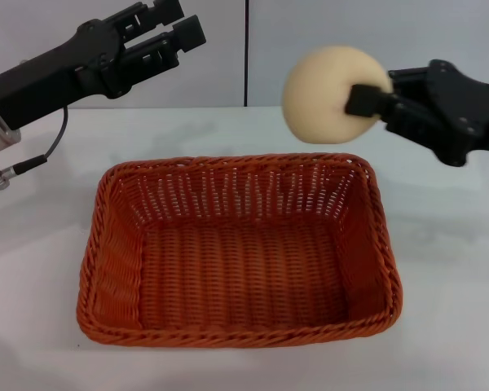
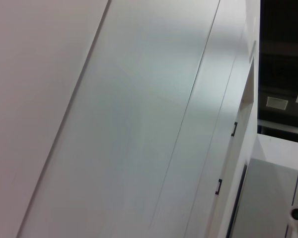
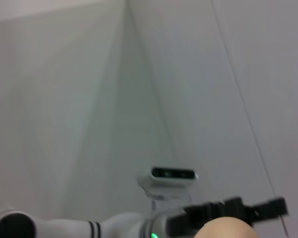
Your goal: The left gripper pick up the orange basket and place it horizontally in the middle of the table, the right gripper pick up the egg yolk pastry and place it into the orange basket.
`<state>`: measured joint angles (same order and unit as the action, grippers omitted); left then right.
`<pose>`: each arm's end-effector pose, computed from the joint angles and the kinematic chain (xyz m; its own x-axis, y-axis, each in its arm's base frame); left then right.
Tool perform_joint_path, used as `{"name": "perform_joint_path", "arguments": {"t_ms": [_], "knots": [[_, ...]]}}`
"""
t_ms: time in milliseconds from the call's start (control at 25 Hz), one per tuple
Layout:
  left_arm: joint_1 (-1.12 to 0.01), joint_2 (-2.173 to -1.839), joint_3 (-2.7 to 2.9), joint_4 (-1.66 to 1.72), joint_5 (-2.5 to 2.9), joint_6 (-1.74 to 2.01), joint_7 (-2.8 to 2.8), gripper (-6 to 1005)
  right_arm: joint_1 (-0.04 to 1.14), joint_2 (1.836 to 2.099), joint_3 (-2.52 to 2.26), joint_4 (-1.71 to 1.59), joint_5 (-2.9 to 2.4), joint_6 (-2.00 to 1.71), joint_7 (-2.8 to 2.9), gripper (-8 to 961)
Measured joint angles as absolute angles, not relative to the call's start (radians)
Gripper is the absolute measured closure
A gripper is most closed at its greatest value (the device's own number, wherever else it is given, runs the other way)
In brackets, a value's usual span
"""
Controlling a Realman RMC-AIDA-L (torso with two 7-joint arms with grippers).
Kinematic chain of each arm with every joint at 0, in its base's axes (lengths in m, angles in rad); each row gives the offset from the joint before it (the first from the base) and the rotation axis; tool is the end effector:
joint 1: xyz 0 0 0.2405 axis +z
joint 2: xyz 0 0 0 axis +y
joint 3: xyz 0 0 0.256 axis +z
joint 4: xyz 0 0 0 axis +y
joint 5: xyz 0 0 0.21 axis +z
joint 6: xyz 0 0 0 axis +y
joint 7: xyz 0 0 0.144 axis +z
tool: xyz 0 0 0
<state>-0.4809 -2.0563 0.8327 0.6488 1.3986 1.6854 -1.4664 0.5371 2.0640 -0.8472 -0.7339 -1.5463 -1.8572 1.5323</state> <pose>-0.2143 0.3327 0.0450 0.4612 0.2190 0.8598 0.4570 -0.8893 -0.0186 0.1851 0.3177 0.0373 0.5860 -0.2491 -0.7711 -0.2575 -0.9595 0.1142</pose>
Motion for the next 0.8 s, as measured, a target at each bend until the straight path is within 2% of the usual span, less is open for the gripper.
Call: {"name": "perform_joint_path", "arguments": {"t_ms": [400,600,760,800], "knots": [[-0.478,-2.057,0.833,0.649,1.399,1.690,-1.466,285,0.561,2.066,-0.870,-0.724,-1.589,-1.808,1.582,748],[-0.481,-2.057,0.833,0.649,1.399,1.690,-1.466,285,0.555,2.064,-0.870,-0.726,-1.590,-1.815,1.580,547],[-0.485,-2.057,0.833,0.649,1.399,1.688,-1.466,285,0.541,2.062,-0.866,-0.733,-1.591,-1.818,1.573,312],[-0.485,-2.057,0.833,0.649,1.399,1.688,-1.466,285,0.541,2.062,-0.866,-0.733,-1.591,-1.818,1.573,299]]}}
